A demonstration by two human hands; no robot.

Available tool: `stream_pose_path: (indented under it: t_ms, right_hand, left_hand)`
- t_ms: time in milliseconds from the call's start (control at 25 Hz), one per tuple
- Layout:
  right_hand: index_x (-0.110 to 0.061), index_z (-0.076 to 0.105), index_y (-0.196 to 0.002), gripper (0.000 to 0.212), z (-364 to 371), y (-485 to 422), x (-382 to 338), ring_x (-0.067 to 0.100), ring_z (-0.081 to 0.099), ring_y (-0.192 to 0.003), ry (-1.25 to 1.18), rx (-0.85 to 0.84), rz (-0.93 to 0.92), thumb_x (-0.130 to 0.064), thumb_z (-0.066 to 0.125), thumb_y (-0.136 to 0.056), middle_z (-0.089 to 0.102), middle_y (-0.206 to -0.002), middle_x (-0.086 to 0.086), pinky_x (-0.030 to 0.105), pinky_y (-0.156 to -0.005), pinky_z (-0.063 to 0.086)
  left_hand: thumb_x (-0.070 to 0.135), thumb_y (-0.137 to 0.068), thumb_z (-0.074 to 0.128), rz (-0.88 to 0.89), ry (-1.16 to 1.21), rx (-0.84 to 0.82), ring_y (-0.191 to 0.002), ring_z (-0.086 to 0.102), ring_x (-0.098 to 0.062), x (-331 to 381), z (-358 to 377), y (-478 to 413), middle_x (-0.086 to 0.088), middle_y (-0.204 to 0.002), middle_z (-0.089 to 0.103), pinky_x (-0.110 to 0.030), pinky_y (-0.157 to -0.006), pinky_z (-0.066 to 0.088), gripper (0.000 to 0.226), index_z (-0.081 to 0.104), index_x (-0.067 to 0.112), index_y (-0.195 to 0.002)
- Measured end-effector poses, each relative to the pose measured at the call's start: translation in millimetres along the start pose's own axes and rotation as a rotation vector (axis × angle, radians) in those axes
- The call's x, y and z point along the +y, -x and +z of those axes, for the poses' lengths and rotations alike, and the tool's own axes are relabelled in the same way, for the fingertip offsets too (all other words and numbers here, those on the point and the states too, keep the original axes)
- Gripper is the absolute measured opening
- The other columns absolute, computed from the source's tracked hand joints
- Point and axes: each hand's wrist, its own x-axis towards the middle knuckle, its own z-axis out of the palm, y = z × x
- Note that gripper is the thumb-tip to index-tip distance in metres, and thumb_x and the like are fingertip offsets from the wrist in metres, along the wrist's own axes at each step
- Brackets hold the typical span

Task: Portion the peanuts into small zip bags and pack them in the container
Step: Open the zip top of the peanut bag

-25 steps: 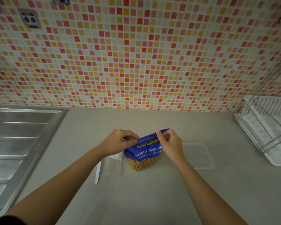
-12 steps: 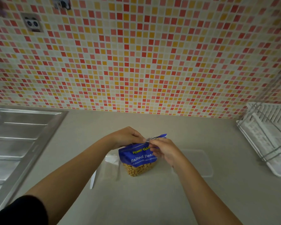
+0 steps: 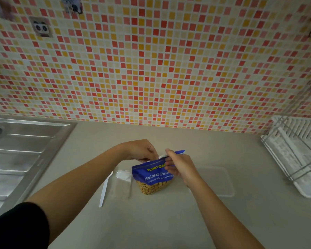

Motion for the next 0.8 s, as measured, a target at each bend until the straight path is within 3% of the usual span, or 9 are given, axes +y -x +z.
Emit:
stream_pose_path:
  t_ms: [160, 360, 520, 680, 800]
  right_hand:
    - [-0.011, 0.065, -0.076, 0.023, 0.3, 0.5, -5.0, 0.009, 0.065, -0.062, 0.092, -0.083, -0.026, -0.032, 0.064, -0.086, 0.069, -0.072, 0.001, 0.016, -0.055, 0.050]
    - [-0.010, 0.058, -0.066, 0.023, 7.0, 0.5, -5.5, 0.008, 0.049, -0.051, 0.046, -0.081, 0.002, -0.014, 0.060, -0.088, 0.056, -0.060, 0.001, 0.012, -0.041, 0.040]
    - [-0.009, 0.058, -0.062, 0.023, 8.5, 4.6, -2.2, 0.005, 0.043, -0.041, 0.045, -0.071, -0.010, -0.007, 0.056, -0.084, 0.051, -0.052, -0.001, 0.013, -0.038, 0.035]
    - [-0.010, 0.063, -0.066, 0.022, 5.9, 9.9, 3.1, 0.007, 0.053, -0.052, 0.040, -0.032, -0.052, -0.016, 0.060, -0.087, 0.060, -0.058, -0.001, 0.014, -0.047, 0.042]
    - [-0.012, 0.065, -0.066, 0.023, 2.1, 15.0, 3.0, 0.008, 0.059, -0.055, 0.202, 0.011, -0.147, -0.021, 0.058, -0.087, 0.065, -0.063, 0.000, 0.019, -0.053, 0.048]
  left_hand:
    - [0.009, -0.088, 0.054, 0.081, -0.084, 0.113, -0.079, 0.062, -0.008, -6.3, 2.2, 2.1, 0.002, -0.088, 0.069, -0.022, -0.072, 0.050, 0.015, 0.069, 0.010, -0.092]
    - [0.018, -0.088, 0.055, 0.200, -0.518, 0.402, -0.085, 0.058, -0.011, -4.4, 10.9, -2.7, -0.002, -0.100, 0.072, -0.020, -0.075, 0.043, 0.020, 0.071, 0.009, -0.097]
    - [0.015, -0.090, 0.049, 0.167, -0.623, 0.561, -0.085, 0.059, -0.017, -13.5, 11.7, -5.4, -0.006, -0.101, 0.071, -0.025, -0.077, 0.044, 0.023, 0.069, 0.008, -0.098]
    - [0.024, -0.092, 0.052, 0.192, -0.626, 0.511, -0.084, 0.056, -0.013, -12.6, 1.0, -0.4, -0.005, -0.103, 0.070, -0.022, -0.079, 0.044, 0.025, 0.068, 0.010, -0.106]
    - [0.022, -0.091, 0.054, 0.212, -0.699, 0.457, -0.093, 0.061, -0.017, -6.5, 4.5, 4.6, -0.005, -0.104, 0.069, -0.023, -0.082, 0.046, 0.025, 0.066, 0.010, -0.109]
